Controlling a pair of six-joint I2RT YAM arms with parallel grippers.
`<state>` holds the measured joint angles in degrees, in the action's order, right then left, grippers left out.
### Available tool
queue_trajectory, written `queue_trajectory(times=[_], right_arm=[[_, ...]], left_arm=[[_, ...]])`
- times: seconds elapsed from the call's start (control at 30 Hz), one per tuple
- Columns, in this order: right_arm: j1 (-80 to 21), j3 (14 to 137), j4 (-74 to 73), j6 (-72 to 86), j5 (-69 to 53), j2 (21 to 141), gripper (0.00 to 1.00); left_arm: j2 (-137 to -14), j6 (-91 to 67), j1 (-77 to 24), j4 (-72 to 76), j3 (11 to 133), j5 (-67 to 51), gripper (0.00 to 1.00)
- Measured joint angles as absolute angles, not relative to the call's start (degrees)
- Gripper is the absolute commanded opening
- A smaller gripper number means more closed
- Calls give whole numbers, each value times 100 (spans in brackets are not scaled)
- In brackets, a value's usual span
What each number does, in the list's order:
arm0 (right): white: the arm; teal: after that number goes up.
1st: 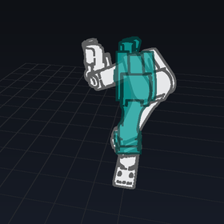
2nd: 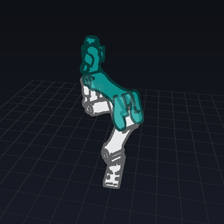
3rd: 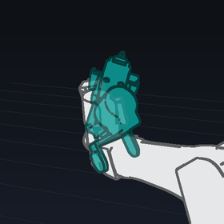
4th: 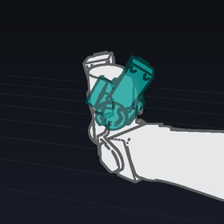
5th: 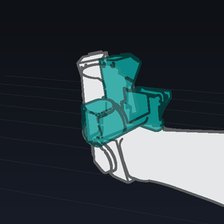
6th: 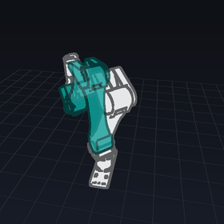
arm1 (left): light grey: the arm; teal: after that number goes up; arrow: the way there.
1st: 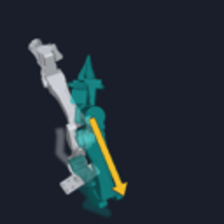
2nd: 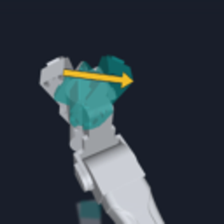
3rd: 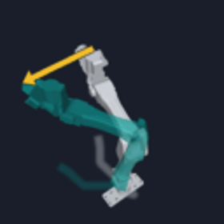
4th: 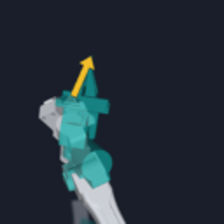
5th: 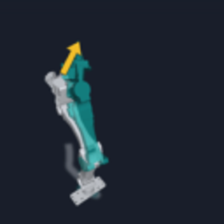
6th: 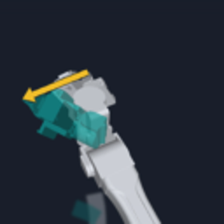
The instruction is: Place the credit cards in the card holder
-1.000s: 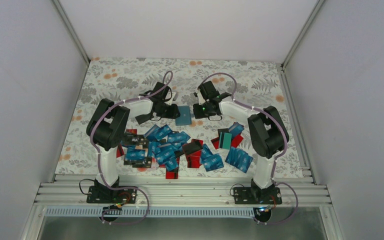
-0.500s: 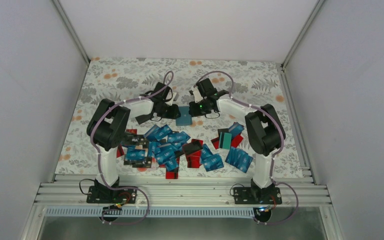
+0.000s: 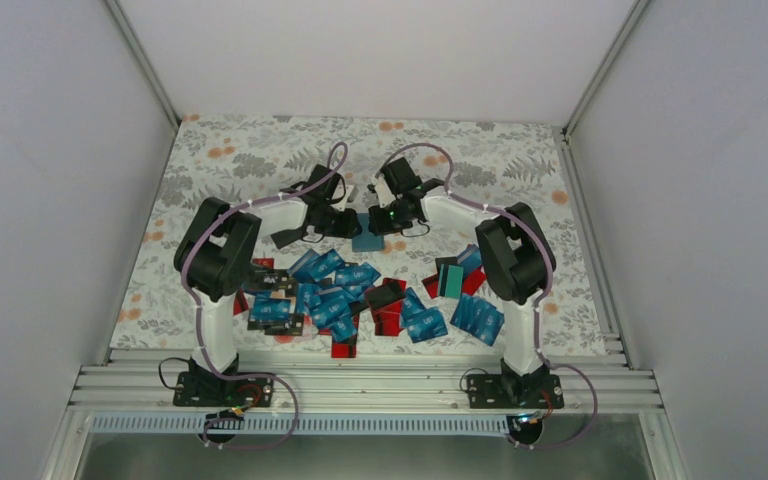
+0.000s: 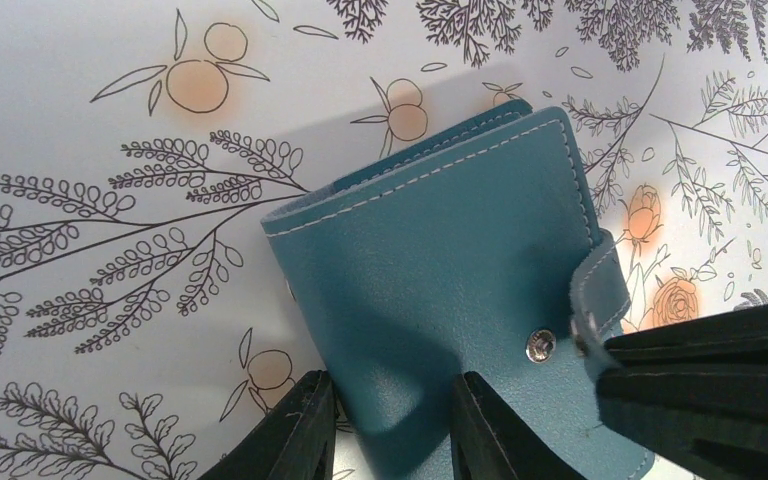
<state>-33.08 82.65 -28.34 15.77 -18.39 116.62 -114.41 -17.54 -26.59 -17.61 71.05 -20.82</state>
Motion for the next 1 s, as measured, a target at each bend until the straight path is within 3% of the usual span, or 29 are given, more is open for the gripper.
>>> queue_trajectory(times=[1.0], right_arm=[[-3411, 8667, -3116, 1487, -1800, 12070, 4]], left_arm=[[-11493, -1715, -2661, -1758, 7159, -2150, 29]])
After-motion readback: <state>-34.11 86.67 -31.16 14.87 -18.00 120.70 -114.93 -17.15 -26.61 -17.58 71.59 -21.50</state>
